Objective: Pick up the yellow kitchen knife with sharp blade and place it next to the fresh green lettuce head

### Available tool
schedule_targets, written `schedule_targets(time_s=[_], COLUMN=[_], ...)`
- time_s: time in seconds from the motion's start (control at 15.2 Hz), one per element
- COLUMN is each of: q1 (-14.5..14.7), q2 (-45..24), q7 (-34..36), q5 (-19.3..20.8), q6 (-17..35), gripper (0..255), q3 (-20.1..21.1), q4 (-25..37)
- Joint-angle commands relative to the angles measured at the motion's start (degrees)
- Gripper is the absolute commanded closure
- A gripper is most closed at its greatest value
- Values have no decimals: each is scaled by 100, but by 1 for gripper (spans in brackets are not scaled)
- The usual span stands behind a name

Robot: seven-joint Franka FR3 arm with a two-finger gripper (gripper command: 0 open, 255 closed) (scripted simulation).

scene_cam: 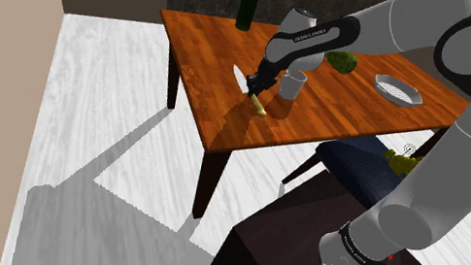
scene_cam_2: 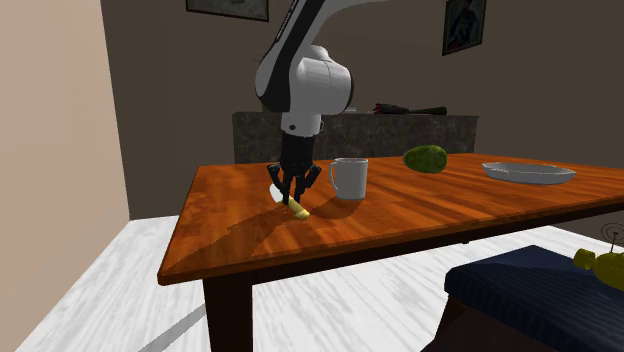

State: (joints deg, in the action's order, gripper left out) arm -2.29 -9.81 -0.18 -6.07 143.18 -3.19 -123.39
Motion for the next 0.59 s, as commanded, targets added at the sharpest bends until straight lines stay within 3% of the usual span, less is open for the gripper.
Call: schedule_targets(time_s=[0.0,0.53], q1=[0,3], q2=[-2,94], q7=[0,23], q5=[0,25], q6=[0,-140], gripper=[255,255], q3=[1,-6], q4=[-1,44])
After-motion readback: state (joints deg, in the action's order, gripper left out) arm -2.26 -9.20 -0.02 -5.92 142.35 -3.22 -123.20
